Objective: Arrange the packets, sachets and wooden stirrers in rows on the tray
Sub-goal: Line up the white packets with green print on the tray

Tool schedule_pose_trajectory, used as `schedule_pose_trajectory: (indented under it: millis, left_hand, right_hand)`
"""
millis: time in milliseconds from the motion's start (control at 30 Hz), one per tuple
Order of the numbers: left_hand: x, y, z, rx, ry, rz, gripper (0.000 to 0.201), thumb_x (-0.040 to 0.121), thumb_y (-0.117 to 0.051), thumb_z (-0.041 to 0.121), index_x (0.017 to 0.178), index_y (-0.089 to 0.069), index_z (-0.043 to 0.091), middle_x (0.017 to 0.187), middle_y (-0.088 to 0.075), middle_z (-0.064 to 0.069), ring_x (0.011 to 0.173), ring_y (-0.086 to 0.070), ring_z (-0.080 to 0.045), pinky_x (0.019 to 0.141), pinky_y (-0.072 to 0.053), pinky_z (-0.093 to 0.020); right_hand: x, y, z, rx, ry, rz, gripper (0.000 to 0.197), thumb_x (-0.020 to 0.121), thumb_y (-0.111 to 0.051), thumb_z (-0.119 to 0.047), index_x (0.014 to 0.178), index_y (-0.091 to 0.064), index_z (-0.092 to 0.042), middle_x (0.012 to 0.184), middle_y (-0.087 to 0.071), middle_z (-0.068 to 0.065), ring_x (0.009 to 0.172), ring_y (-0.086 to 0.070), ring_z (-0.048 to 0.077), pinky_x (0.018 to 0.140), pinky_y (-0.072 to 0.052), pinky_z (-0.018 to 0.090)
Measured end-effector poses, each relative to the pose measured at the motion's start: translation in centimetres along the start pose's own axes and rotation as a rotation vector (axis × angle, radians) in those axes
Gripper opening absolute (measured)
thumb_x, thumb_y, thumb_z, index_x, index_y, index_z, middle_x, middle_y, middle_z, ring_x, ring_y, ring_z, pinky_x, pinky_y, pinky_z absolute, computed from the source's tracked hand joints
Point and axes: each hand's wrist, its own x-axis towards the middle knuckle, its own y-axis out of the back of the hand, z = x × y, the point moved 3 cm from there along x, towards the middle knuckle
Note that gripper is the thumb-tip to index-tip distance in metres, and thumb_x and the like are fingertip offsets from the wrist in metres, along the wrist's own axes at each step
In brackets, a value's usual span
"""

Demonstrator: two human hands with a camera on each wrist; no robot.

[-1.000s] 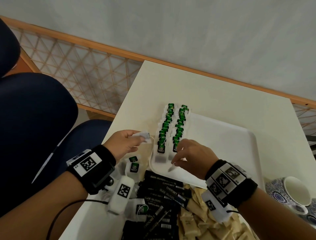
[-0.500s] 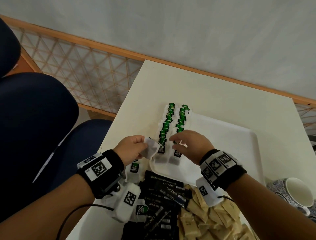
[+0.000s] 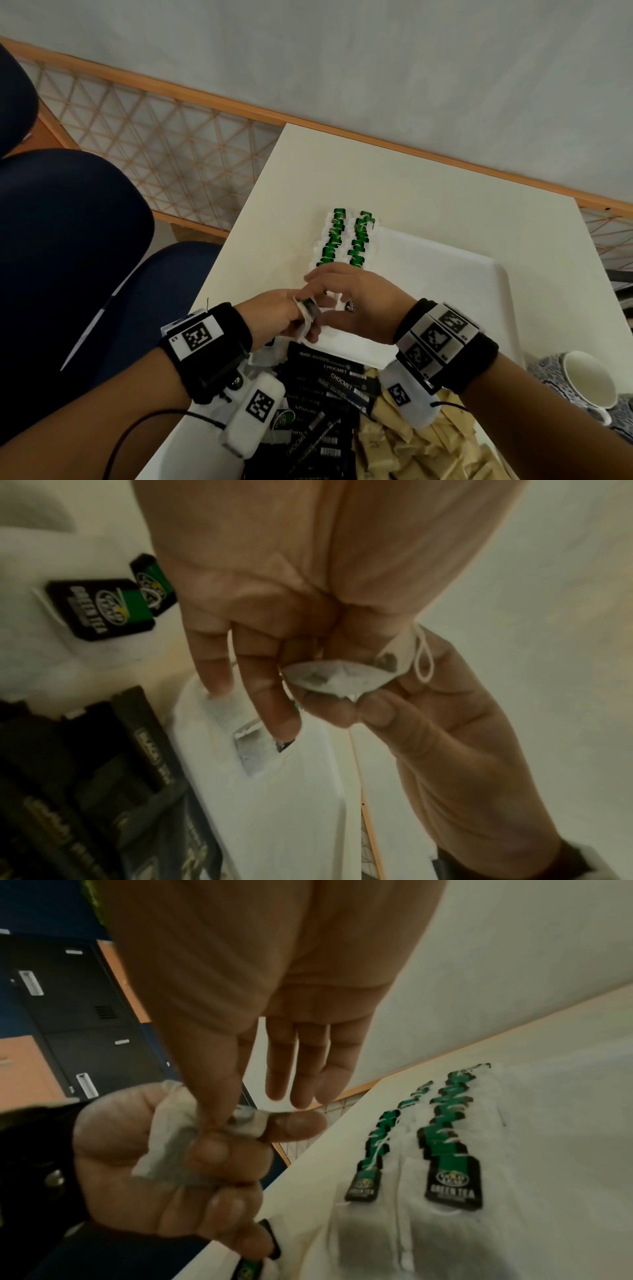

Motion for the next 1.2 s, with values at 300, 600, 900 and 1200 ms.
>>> schedule_pose_trajectory:
  millis: [300, 600, 900, 1200]
  left_hand:
    - [0.2, 0.3, -1.2, 0.089, 0.018, -0.060, 0.031, 0.078, -0.062, 0.007, 0.109, -0.061, 0.004, 0.089, -0.063, -0.011, 0.080, -0.057, -0.018, 0.073, -0.045, -0.022]
    - [0.8, 5.3, -2.2, 0.216, -0.041, 0.320, 0.024, 0.082, -0.069, 0.005, 0.098, -0.060, 0.021, 0.092, -0.062, -0.004, 0.085, -0.060, -0.017, 0.083, -0.050, -0.030]
    - [1.6, 4.3, -1.9, 0.409, -0.099, 0.322, 0.043, 0.075, -0.078, 0.017, 0.109, -0.056, 0.031, 0.096, -0.054, 0.004, 0.079, -0.051, -0.005, 0.068, -0.044, -0.015]
    - [2.4, 2.3, -1.4, 0.516, -0.147, 0.209, 0.018, 0.074, -0.080, 0.024, 0.066, -0.064, 0.022, 0.055, -0.052, 0.013, 0.049, -0.045, 0.001, 0.050, -0.035, -0.013]
  right_hand:
    - [0.0, -0.2, 0.0, 0.275, -0.315, -0.078, 0.010, 0.077, -0.078, -0.022, 0.081, -0.071, -0.028, 0.083, -0.069, -0.009, 0.068, -0.057, -0.005, 0.065, -0.042, 0.008]
    - [0.6, -2.9, 3.7, 0.236, -0.522, -0.119, 0.016, 0.079, -0.073, -0.020, 0.074, -0.064, -0.032, 0.082, -0.072, -0.006, 0.078, -0.064, 0.010, 0.078, -0.053, 0.028]
    - [0.6, -2.0, 4.2, 0.194, -0.443, 0.015, 0.024, 0.085, -0.064, -0.014, 0.079, -0.063, -0.036, 0.078, -0.069, -0.009, 0.070, -0.062, 0.006, 0.070, -0.052, 0.022]
    - [-1.2, -1.7, 4.3, 0.443, -0.379, 0.227, 0.027, 0.084, -0.068, -0.005, 0.081, -0.065, -0.032, 0.067, -0.063, -0.014, 0.061, -0.054, 0.002, 0.064, -0.047, 0.017]
